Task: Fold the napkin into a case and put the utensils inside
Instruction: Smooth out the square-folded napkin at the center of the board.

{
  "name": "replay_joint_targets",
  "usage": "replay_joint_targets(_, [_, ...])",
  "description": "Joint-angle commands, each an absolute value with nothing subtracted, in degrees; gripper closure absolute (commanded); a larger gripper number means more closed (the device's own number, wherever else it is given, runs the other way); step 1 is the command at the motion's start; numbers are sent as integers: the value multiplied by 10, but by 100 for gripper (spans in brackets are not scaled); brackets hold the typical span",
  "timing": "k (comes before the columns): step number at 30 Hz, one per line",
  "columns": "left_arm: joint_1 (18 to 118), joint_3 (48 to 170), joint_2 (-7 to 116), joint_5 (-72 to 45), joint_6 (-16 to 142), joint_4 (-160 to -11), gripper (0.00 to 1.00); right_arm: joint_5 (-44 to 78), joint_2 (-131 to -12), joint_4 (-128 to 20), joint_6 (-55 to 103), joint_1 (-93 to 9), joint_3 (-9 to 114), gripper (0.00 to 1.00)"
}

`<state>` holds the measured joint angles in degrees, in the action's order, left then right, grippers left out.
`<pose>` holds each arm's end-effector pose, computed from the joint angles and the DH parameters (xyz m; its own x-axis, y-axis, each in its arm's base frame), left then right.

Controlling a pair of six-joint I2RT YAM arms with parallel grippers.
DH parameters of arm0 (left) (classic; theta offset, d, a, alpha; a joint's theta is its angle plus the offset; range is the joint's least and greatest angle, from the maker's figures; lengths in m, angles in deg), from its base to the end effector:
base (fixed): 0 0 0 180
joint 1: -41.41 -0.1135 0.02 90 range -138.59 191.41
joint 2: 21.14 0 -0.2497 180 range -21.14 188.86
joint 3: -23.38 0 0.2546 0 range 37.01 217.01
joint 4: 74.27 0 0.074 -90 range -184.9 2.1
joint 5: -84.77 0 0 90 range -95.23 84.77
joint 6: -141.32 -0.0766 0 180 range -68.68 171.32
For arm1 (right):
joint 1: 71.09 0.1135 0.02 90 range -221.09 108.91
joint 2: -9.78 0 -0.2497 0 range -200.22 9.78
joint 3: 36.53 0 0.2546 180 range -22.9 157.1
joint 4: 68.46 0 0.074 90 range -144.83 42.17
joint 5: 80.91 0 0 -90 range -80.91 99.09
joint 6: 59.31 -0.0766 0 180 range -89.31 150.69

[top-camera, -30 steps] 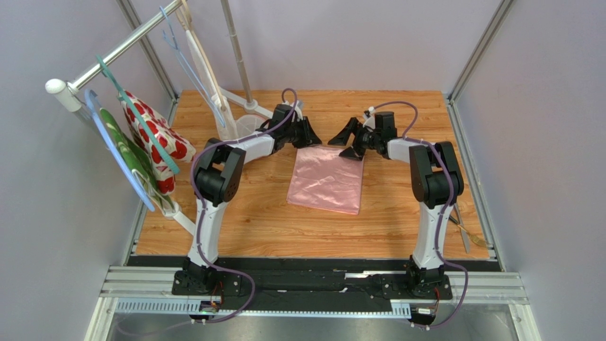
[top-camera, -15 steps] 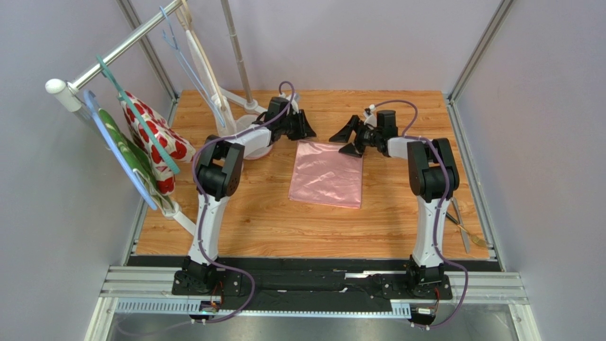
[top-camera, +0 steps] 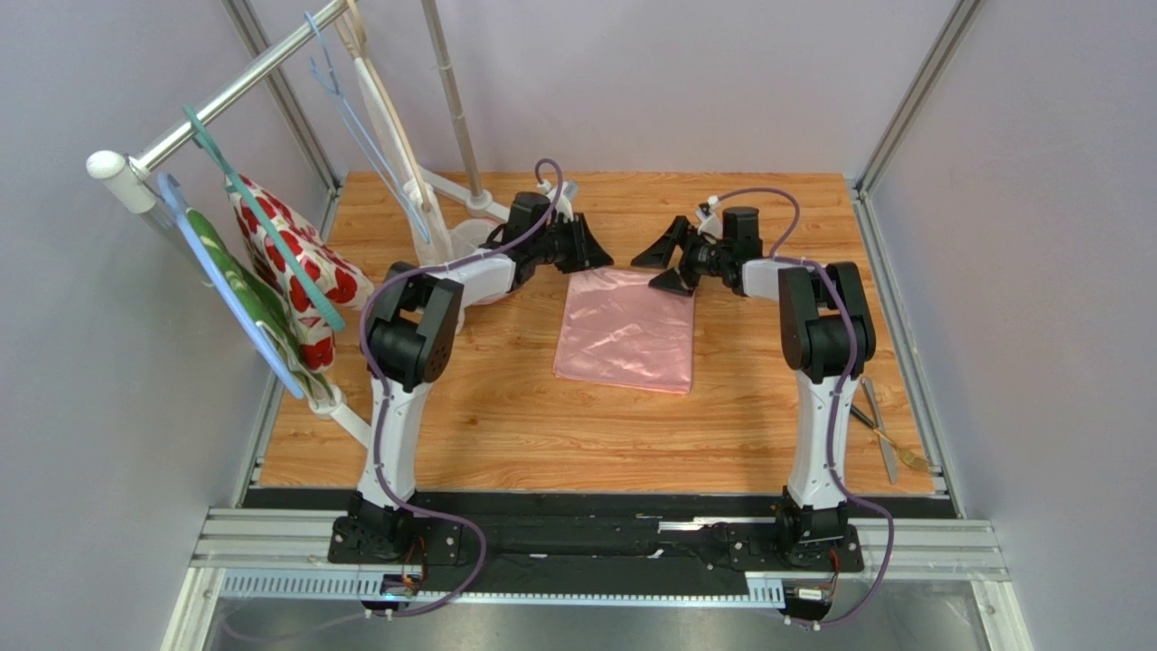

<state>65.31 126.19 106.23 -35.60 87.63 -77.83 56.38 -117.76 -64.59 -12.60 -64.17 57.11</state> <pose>0.4658 -0.2488 0.1401 -0.7956 -0.2062 -0.5696 0.3550 0.6031 -0.7143 0.4727 0.1141 0.0923 -0.8940 0.3600 -0.2668 -0.0623 0.4898 0.8696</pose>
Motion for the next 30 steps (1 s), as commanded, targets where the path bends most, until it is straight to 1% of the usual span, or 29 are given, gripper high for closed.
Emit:
replay_joint_targets(1, [639,1268,1088,-371,935,-691,74,580,-1188,-663,-124,-643,587,17])
replay_joint_targets(4, [622,1274,1117,-364,976,-669,71,580,-1189,-663,-124,-644,588,17])
replay_joint_targets(6, [615,1274,1141,-378,1026,-637,66,582,-1190,-661,-122,-643,591,17])
replay_joint_targets(8, [611,1272,1153,-380,1054,-622,59,583,-1192,-661,-122,-643,593,17])
replay_joint_targets(10, [610,1277,1163,-367,1061,-634,56,585,-1192,-660,-123,-644,597,17])
replay_joint_targets(12, [606,1293,1170,-358,1069,-656,50,585,-1192,-659,-123,-644,596,17])
replay_joint_targets(13, [603,1297,1171,-354,1066,-667,43,584,-1192,-658,-119,-644,595,17])
replay_joint_targets(17, [600,1304,1158,-309,1045,-722,41,581,-1192,-649,-110,-643,594,17])
replay_joint_targets(20, [600,1320,1161,-318,1026,-738,42,575,-1194,-641,-106,-644,596,17])
replay_joint_targets(23, [600,1316,1164,-333,1021,-716,42,578,-1195,-645,-121,-641,612,17])
replay_joint_targets(25, [604,1329,1165,-355,990,-718,43,578,-1198,-639,-124,-637,625,17])
replay_joint_targets(28, [623,1331,1115,-338,913,-738,41,579,-1199,-615,-112,-637,642,17])
replay_joint_targets(30, [630,1332,1075,-337,889,-748,41,579,-1200,-609,-105,-636,641,17])
